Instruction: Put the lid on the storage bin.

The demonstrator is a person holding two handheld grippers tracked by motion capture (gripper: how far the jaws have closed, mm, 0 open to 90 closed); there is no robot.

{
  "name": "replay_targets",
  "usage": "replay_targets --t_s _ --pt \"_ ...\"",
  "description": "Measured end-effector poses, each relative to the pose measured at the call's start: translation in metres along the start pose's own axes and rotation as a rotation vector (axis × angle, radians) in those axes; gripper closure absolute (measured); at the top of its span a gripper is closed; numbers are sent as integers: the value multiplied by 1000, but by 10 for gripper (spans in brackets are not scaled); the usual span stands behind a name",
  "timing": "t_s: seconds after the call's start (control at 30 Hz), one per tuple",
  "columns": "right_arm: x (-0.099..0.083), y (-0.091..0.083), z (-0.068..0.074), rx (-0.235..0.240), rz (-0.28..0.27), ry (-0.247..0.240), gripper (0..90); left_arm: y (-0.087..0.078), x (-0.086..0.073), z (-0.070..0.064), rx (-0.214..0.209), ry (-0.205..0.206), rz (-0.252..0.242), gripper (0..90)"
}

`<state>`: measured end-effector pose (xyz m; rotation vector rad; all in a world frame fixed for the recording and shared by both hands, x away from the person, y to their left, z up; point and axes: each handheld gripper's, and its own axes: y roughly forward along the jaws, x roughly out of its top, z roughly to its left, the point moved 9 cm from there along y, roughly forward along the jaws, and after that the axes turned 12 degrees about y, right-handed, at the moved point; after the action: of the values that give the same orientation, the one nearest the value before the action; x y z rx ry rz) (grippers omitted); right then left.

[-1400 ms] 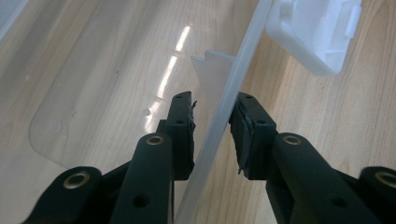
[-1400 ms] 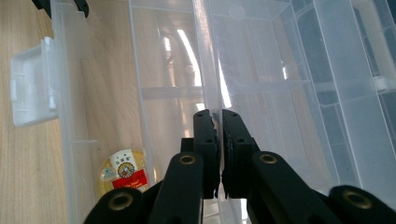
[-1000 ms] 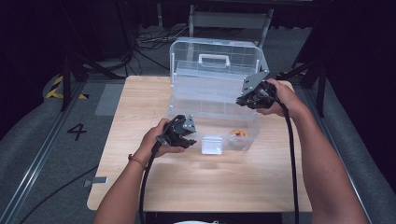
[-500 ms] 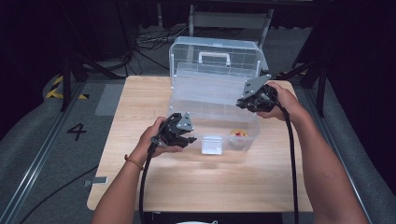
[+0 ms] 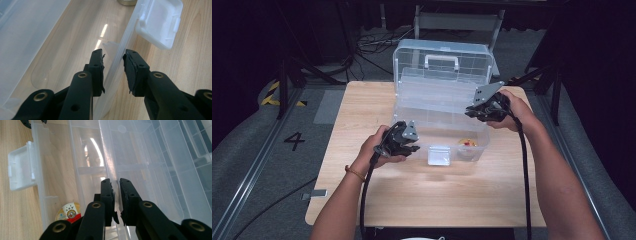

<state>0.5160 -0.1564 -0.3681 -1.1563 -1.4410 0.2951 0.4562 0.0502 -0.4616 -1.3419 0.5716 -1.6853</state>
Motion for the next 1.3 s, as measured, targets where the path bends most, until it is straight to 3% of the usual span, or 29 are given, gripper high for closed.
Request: replay_targets --t_s 0.47,0.6,0.8,0.9,1.03,1.2,1.23,1.3 --pt "-3 0 5 3 -15 -3 816 -13 0 1 -6 0 -45 726" --pt "-4 0 5 2 -26 3 811 -19 -4 4 3 7 -51 788" --pt "-4 0 5 -9 -30 2 806 -35 -8 9 1 -7 -108 867" --pt "-4 0 6 -13 -26 1 803 -43 -10 15 29 -21 -139 900" --pt "-4 1 6 -20 -28 0 799 -46 -17 23 57 -60 -136 900" --pt "-4 1 6 -27 -33 3 797 -53 -27 37 139 -107 -133 900" --pt "-4 1 6 -28 -33 2 797 -58 -30 42 176 -119 -139 900" --pt "-4 1 7 -28 -35 3 796 -62 -31 48 194 -135 -171 900"
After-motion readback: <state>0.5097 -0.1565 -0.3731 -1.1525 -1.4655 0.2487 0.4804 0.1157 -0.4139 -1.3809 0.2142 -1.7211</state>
